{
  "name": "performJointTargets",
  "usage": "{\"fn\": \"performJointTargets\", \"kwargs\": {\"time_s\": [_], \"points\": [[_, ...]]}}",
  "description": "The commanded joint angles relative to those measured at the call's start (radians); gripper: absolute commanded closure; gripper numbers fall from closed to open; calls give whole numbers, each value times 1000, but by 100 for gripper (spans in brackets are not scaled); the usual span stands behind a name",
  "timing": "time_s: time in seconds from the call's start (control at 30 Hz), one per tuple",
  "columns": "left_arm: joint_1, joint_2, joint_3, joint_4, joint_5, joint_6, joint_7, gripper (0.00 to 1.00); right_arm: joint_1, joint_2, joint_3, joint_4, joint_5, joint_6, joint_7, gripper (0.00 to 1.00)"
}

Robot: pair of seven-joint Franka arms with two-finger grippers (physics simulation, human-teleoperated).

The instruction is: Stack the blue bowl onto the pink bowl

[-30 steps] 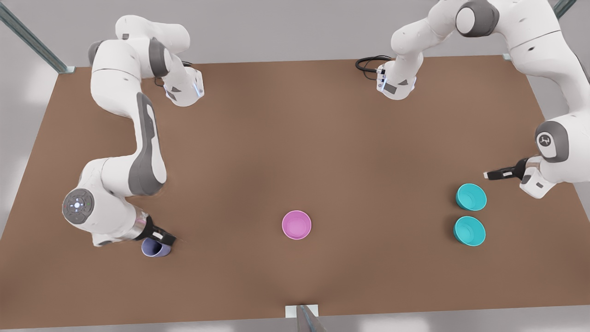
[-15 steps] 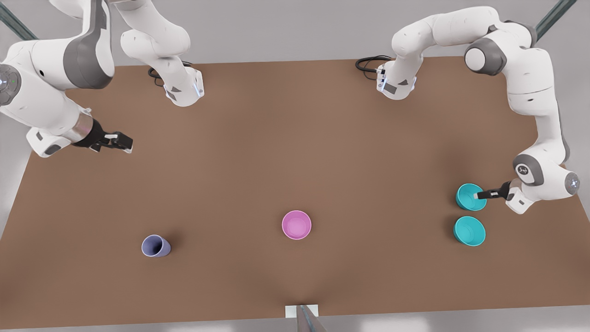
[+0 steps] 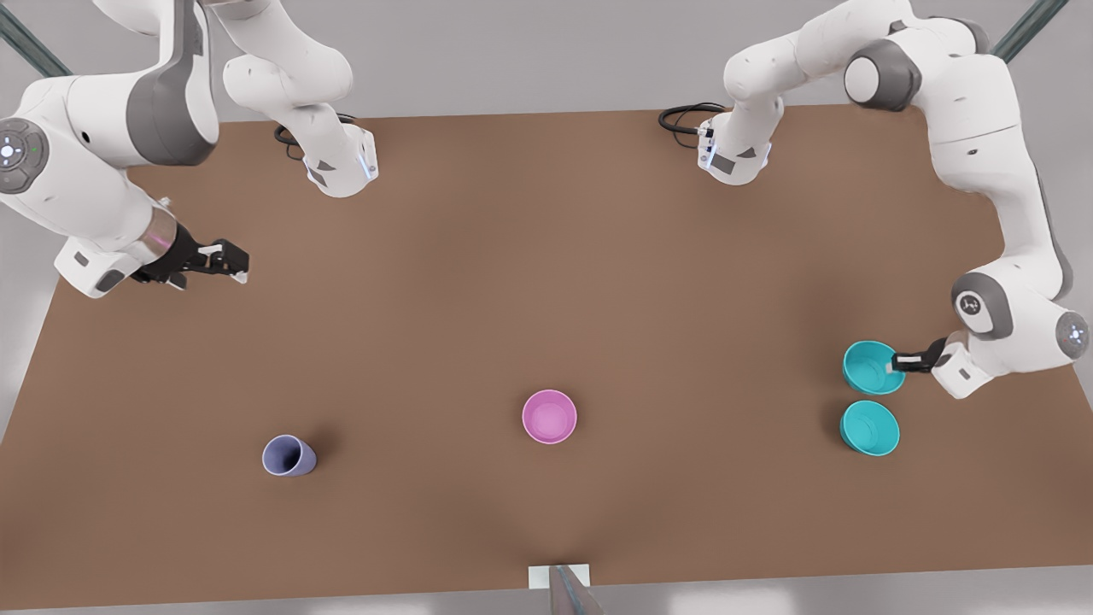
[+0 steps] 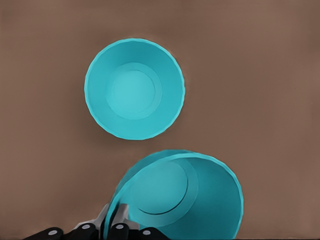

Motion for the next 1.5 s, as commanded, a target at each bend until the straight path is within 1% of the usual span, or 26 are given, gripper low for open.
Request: {"fn": "performJointTargets", "kwargs": {"time_s": [0.0,0.07,0.1,0.13,0.17,0.23,0.27,0.3,0.37,0.43,0.5,0.63,0.77,1.47], "points": [[-129,-74,-1,0,0,-171,-337,79,-11,0,-2,0,0,1,-117,0],[-253,-74,-34,6,0,-197,-543,79,-9,1,-2,-1,0,1,-117,0],[-339,-32,-34,24,1,-194,-618,79,-11,1,-2,-1,0,1,-117,0],[-428,43,-34,117,14,-194,-632,79,-9,1,-3,0,0,1,-117,0],[-521,135,-34,241,17,-194,-761,79,-11,0,-2,-1,0,1,-117,0],[-652,282,-33,464,17,-194,-1040,79,-11,0,-2,-7,0,1,-117,0],[-691,345,-33,550,17,-186,-1155,79,-9,0,-2,-7,0,1,-117,0],[-723,368,-33,567,17,-129,-1264,79,-9,0,-2,-7,0,1,-117,0],[-750,391,-34,570,12,-20,-1390,79,-9,1,-3,-7,1,1,-117,0],[-758,402,-34,572,11,35,-1441,79,-9,3,-3,-7,1,1,-117,0],[-767,413,-38,572,-35,85,-1471,79,-9,3,-3,-7,1,1,-116,0],[-815,437,-34,576,-35,118,-1477,79,-9,4,-2,-7,1,1,-116,0],[-816,468,-34,604,-35,164,-1479,79,-9,4,-3,-9,1,3,-116,0],[-818,482,-41,596,-54,165,-1490,79,-9,10,-3,-19,4,4,-114,0]]}}
